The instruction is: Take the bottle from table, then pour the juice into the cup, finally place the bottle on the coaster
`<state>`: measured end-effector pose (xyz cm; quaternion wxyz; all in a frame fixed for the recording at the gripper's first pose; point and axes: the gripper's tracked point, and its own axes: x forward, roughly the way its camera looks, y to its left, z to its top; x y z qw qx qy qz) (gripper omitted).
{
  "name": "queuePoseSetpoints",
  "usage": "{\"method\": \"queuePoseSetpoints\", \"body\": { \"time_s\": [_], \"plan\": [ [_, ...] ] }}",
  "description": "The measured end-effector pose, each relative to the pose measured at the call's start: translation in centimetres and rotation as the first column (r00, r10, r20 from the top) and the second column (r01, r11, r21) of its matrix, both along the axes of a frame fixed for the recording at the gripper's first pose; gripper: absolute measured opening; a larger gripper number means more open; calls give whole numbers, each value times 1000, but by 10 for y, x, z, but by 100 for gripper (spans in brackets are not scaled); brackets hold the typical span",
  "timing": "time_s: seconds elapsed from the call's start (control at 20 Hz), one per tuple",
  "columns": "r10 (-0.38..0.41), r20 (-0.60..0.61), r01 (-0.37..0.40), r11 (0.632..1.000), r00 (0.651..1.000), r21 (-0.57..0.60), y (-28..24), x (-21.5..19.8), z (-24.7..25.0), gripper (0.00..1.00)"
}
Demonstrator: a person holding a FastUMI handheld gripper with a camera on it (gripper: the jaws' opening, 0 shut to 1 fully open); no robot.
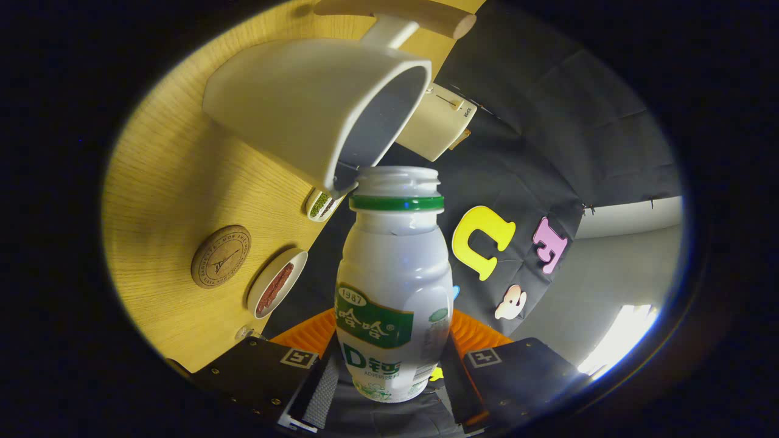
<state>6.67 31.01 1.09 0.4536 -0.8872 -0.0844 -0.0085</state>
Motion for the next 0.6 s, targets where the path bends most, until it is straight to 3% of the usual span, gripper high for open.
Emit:
{"method": "queuePoseSetpoints", "body": {
  "time_s": [0.4,0.6],
  "plan": [
    [-5,-28,6,1000,1000,27,-4,0,-7,74],
    [-1,-65,8,994,998,112,-8,1,-12,74]
  ]
}}
